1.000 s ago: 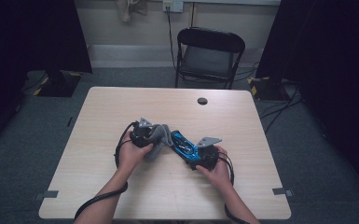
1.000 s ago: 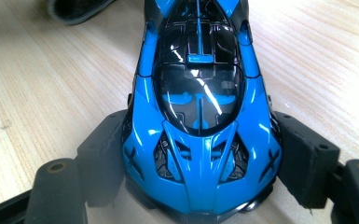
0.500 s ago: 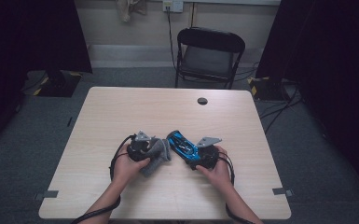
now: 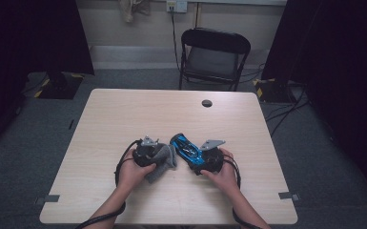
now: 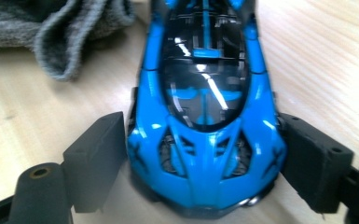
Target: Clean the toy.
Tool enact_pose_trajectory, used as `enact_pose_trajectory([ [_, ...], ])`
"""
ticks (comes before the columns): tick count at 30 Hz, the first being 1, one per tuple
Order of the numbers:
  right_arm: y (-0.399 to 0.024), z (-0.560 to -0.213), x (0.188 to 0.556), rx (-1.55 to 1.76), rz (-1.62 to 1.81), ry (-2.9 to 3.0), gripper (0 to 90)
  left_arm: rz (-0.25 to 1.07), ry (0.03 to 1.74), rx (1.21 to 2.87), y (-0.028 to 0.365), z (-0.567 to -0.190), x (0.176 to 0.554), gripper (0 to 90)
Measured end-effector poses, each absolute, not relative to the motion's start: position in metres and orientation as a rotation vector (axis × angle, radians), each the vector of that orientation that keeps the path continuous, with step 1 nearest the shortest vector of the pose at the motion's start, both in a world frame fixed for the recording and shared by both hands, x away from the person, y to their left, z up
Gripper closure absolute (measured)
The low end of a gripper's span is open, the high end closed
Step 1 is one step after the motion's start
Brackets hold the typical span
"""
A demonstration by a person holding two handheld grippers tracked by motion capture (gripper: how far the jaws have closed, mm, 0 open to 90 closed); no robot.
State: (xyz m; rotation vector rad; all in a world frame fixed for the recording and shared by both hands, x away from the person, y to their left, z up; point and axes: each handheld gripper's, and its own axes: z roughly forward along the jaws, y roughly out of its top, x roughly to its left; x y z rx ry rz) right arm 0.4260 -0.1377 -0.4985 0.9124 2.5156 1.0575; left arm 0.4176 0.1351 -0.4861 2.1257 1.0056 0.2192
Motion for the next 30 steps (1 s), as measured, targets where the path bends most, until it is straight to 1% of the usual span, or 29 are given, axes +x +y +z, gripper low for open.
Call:
enact_pose_trajectory([
  [3, -0.137, -0.497, 0.424, 0.889, 1.045, 2.523, 15.8, 0.223, 1.004, 2.116, 0.135, -0.488, 0.416, 68.6],
  [8, -0.139, -0.49, 0.426, 0.898, 1.064, 2.528, 17.7, 0.233, 0.989, 2.123, 0.136, -0.488, 0.416, 68.6],
  [13, -0.145, -0.475, 0.429, 0.906, 1.137, 2.476, 21.1, 0.247, 0.985, 2.124, 0.135, -0.488, 0.415, 68.7],
  [14, -0.145, -0.47, 0.431, 0.912, 1.166, 2.469, 24.4, 0.247, 0.988, 2.119, 0.135, -0.488, 0.414, 68.6],
  [15, -0.145, -0.47, 0.431, 0.912, 1.166, 2.469, 24.4, 0.248, 0.989, 2.12, 0.135, -0.488, 0.414, 68.6],
  [16, -0.14, -0.467, 0.433, 0.896, 1.157, 2.468, 28.5, 0.247, 0.989, 2.119, 0.134, -0.489, 0.414, 68.7],
  [19, -0.134, -0.466, 0.437, 0.883, 1.137, 2.478, 31.0, 0.245, 0.991, 2.116, 0.134, -0.489, 0.414, 68.6],
  [20, -0.129, -0.466, 0.44, 0.893, 1.112, 2.484, 33.8, 0.245, 0.989, 2.113, 0.135, -0.489, 0.414, 68.6],
  [22, -0.126, -0.467, 0.442, 0.894, 1.116, 2.486, 34.7, 0.247, 0.989, 2.113, 0.135, -0.489, 0.414, 68.6],
  [25, -0.12, -0.467, 0.446, 0.891, 1.109, 2.493, 40.8, 0.243, 0.99, 2.111, 0.135, -0.489, 0.414, 68.6],
  [30, -0.116, -0.472, 0.448, 0.88, 1.085, 2.505, 43.0, 0.249, 0.981, 2.122, 0.134, -0.489, 0.413, 68.5],
])
